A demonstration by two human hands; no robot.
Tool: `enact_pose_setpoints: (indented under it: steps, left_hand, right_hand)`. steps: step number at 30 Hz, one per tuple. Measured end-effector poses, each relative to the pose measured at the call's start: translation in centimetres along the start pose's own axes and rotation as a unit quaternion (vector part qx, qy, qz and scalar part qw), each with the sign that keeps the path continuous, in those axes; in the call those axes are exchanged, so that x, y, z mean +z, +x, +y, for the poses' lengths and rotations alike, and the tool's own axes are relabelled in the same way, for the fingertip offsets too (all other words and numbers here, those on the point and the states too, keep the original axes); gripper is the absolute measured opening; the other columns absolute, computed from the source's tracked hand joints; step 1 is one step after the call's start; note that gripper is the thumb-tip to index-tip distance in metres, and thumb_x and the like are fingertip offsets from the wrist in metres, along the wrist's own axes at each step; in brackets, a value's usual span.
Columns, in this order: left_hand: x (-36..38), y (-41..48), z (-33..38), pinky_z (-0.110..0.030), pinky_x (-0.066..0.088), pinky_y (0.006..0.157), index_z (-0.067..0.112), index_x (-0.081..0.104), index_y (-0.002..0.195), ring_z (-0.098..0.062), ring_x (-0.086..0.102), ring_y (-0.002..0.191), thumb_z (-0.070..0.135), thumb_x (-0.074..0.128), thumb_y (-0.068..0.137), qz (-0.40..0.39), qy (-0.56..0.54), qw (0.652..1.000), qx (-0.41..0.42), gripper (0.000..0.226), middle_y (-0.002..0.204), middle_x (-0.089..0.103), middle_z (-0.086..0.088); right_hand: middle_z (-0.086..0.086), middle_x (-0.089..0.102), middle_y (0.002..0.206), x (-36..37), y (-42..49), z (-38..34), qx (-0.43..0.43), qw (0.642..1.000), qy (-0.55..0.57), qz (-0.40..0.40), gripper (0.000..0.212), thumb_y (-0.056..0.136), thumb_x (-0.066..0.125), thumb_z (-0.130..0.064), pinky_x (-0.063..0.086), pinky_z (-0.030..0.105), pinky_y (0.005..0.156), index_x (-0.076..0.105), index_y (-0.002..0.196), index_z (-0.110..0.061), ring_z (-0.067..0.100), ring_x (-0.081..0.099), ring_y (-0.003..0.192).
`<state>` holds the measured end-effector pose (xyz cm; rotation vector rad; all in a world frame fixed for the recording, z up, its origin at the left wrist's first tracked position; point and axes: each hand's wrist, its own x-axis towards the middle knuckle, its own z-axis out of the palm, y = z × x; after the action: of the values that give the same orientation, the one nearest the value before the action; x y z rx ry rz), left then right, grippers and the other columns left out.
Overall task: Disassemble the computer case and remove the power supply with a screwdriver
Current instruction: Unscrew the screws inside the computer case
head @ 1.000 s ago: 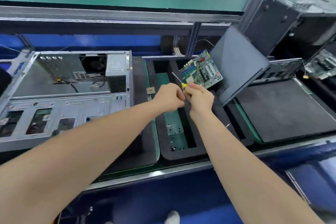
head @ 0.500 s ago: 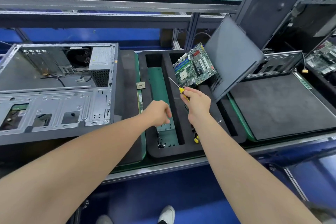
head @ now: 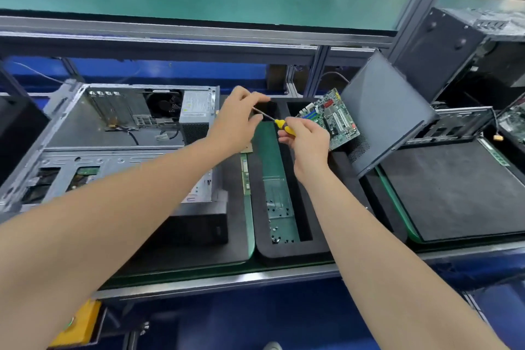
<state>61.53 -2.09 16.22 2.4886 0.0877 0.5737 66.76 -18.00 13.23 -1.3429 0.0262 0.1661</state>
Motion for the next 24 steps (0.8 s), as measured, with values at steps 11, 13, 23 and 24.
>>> enact_pose_setpoints:
  steps: [11, 13, 23, 24]
  left_hand:
    - [-16.9, -7.1, -12.5, -0.018, 0.051, 0.087, 0.013, 0.072, 0.112, 0.003, 0.067, 0.094, 0.009, 0.060, 0.100, 0.036, 0.010, 0.998, -0.058, 0.017, 0.104, 0.076, 0.003]
    - [-19.4, -9.0, -15.0, -0.004, 0.044, 0.076, 0.014, 0.069, 0.106, 0.018, 0.062, 0.083, 0.011, 0.063, 0.099, 0.016, 0.018, 0.997, -0.074, 0.010, 0.096, 0.075, 0.008]
    - [-26.5, -15.5, -23.8, -0.025, 0.053, 0.086, 0.030, 0.072, 0.096, -0.001, 0.067, 0.093, 0.017, 0.067, 0.096, -0.112, 0.010, 0.989, -0.098, 0.015, 0.097, 0.073, 0.015]
    - [-26.8, -15.9, -24.2, -0.023, 0.053, 0.086, 0.033, 0.071, 0.094, 0.000, 0.067, 0.093, 0.013, 0.065, 0.096, -0.125, 0.001, 0.987, -0.100, 0.021, 0.096, 0.074, 0.016]
  right_hand:
    - [0.003, 0.071, 0.080, 19.3, -7.5, -2.2, -0.197, 0.967, -0.107, -0.123, 0.019, 0.090, 0.074, -0.013, 0.062, 0.041, 0.069, 0.061, 0.102, -0.020, 0.025, 0.073, 0.073]
    - [0.000, 0.068, 0.082, 22.7, -9.1, -1.6, -0.233, 0.951, -0.132, -0.155, 0.020, 0.092, 0.072, -0.015, 0.059, 0.036, 0.069, 0.060, 0.108, -0.018, 0.017, 0.070, 0.071]
    - [-0.007, 0.057, 0.077, 33.4, -15.3, 2.4, -0.321, 0.866, -0.261, -0.282, 0.024, 0.102, 0.068, -0.022, 0.043, 0.026, 0.064, 0.049, 0.103, -0.007, 0.013, 0.053, 0.065]
    - [-0.009, 0.056, 0.077, 33.8, -15.6, 2.7, -0.318, 0.861, -0.274, -0.287, 0.024, 0.102, 0.068, -0.022, 0.041, 0.024, 0.063, 0.049, 0.102, -0.008, 0.010, 0.051, 0.064]
